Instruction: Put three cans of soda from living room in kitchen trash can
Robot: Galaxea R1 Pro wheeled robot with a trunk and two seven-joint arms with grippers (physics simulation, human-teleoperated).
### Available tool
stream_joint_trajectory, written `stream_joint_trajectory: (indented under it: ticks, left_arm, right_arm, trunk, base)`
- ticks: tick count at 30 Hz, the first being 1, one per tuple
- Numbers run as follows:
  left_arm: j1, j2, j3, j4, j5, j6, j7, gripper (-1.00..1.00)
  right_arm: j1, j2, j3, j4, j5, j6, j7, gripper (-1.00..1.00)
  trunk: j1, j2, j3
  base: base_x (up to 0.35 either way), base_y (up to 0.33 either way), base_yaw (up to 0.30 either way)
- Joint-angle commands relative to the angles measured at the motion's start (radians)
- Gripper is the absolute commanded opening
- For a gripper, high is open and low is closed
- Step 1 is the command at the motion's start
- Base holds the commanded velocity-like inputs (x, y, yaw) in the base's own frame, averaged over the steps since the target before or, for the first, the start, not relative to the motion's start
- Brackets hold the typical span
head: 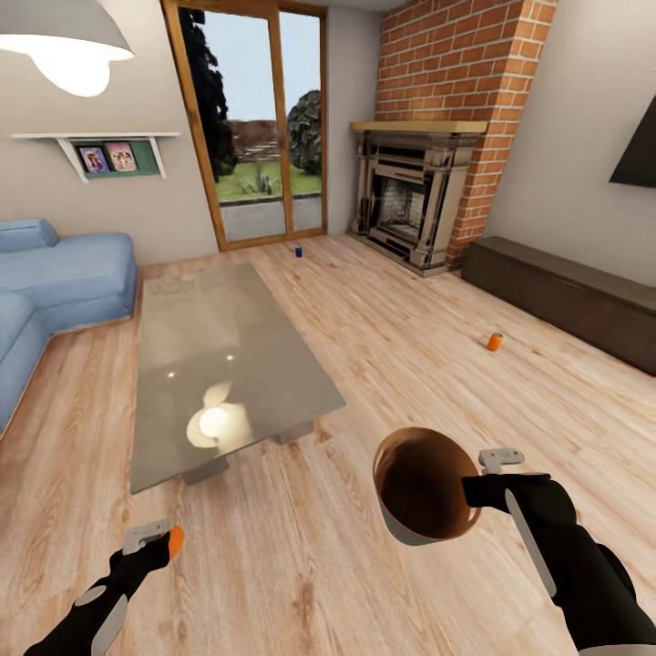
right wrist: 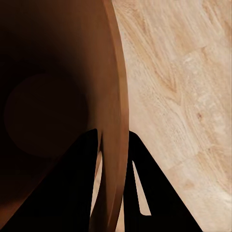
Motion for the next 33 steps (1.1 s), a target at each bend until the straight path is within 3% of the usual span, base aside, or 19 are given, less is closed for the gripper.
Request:
stream_joint_trajectory:
  ticks: [1, 11, 16, 19, 20, 25, 26, 27, 33]
  left_arm:
    - [0.0, 0.0, 0.0, 0.0, 0.0, 0.0, 0.0, -1.0]
    - [0.0, -0.001, 0.0, 0.0, 0.0, 0.0, 0.0, -1.0]
    - [0.0, -0.001, -0.001, 0.0, 0.001, 0.0, -0.001, -1.0]
    - [0.0, -0.001, -0.028, -0.005, 0.001, 0.0, -0.015, -1.0]
    - [0.0, 0.0, -0.062, -0.006, 0.002, 0.001, -0.07, -1.0]
    - [0.0, 0.0, -0.094, -0.004, 0.003, 0.03, -0.293, -1.0]
    - [0.0, 0.001, -0.099, -0.004, 0.003, 0.073, -0.405, -1.0]
    - [0.0, 0.001, -0.101, -0.005, 0.003, 0.1, -0.472, -1.0]
    - [0.0, 0.001, -0.105, -0.004, 0.004, 0.142, -0.653, -1.0]
  right_arm:
    - [0.0, 0.0, 0.0, 0.0, -0.013, 0.0, 0.004, -1.0]
    - [0.0, 0.0, 0.0, 0.0, -0.013, 0.0, 0.004, -1.0]
    - [0.0, 0.0, 0.0, 0.0, -0.013, 0.0, 0.004, -1.0]
    - [0.0, -0.001, 0.0, 0.0, -0.013, 0.0, 0.004, -1.0]
    - [0.0, -0.001, 0.0, 0.001, -0.013, 0.0, 0.004, -1.0]
    - [0.0, 0.0, 0.001, 0.002, -0.013, 0.0, 0.003, -1.0]
    - [0.0, 0.0, 0.001, 0.004, -0.013, 0.0, 0.002, -1.0]
    - [0.0, 0.0, 0.001, 0.005, -0.012, 0.0, 0.002, -1.0]
    - [0.0, -0.001, 0.002, 0.013, -0.01, -0.001, 0.001, -1.0]
  trunk:
    - [-0.004, 0.007, 0.004]
    - [-0.042, 0.077, 0.036]
    - [-0.042, 0.077, 0.036]
    - [-0.042, 0.077, 0.036]
    - [-0.042, 0.077, 0.036]
    - [-0.042, 0.077, 0.036]
    - [-0.042, 0.077, 0.036]
    - [-0.042, 0.077, 0.036]
    - [-0.042, 0.077, 0.036]
  base:
    - [0.0, 0.0, 0.0]
    - [0.0, 0.0, 0.0]
    - [0.0, 0.0, 0.0]
    - [0.0, 0.0, 0.0]
    - [0.0, 0.0, 0.0]
    - [0.0, 0.0, 0.0]
    - [0.0, 0.0, 0.0]
    - [0.0, 0.0, 0.0]
    - [0.0, 0.0, 0.0]
